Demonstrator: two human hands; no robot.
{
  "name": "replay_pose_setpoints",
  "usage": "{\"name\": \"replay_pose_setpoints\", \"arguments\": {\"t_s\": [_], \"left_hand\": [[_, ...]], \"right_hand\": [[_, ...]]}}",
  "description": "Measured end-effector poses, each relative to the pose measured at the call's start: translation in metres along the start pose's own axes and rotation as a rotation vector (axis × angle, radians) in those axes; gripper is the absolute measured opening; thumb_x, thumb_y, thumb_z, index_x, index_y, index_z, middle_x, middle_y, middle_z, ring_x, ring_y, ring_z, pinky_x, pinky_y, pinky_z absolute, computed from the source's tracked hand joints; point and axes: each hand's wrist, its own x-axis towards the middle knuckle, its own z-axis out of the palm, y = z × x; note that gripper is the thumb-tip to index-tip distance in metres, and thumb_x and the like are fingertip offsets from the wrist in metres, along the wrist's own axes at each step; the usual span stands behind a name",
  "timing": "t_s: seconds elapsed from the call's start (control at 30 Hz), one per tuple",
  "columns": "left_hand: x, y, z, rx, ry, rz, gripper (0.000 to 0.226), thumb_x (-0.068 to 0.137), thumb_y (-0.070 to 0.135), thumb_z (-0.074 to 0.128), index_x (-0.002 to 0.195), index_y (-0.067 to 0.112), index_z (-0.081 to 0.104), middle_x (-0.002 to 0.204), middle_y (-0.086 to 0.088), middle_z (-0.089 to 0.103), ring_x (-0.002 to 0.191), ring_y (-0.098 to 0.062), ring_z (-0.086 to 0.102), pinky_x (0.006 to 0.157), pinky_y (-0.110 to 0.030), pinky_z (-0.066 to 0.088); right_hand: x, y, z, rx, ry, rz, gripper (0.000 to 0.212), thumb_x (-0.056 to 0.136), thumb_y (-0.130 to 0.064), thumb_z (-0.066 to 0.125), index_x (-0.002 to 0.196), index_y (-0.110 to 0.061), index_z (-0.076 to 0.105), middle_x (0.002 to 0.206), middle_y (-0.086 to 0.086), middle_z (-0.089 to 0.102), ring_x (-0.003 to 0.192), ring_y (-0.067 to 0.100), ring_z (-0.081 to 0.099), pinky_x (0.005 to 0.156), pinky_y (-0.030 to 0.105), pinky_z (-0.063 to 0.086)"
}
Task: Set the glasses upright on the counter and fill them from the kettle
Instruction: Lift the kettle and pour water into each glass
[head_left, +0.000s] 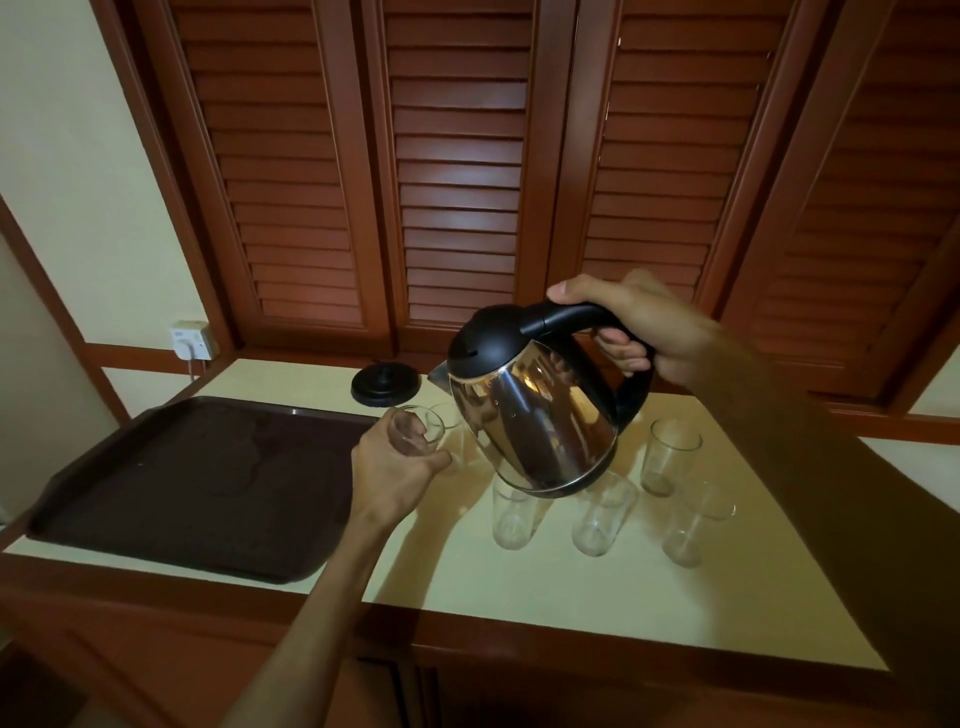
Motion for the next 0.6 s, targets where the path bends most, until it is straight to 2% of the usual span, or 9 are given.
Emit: {"name": "replay_pose_setpoints", "arguments": {"t_s": [0.17, 0.6], "left_hand": [[0.002, -0.001, -0.003, 0.009, -0.019, 0.020, 0.034, 0.062, 0.005, 0.089, 0.082, 0.015, 0.063, 0.077, 0.004, 0.069, 0.074, -0.016, 0.068, 0.066, -0.025, 0.050], [0.003, -0.027, -0.001, -0.012, -0.084, -0.033, 0.033, 0.065, 0.011, 0.091, 0.080, 0.015, 0.062, 0.075, 0.002, 0.069, 0.072, -0.016, 0.066, 0.073, -0.037, 0.057]], "right_hand": [[0.003, -0.017, 0.005, -0.148, -0.050, 0.018, 0.059, 0.083, -0.050, 0.076, 0.050, -0.012, 0.045, 0.044, 0.002, 0.035, 0.034, 0.014, 0.029, 0.042, 0.026, 0.024], [0.011, -0.033, 0.011, -0.280, -0.126, 0.112, 0.054, 0.077, -0.056, 0.081, 0.057, -0.015, 0.052, 0.053, 0.002, 0.037, 0.041, 0.014, 0.029, 0.040, 0.022, 0.025]]}}
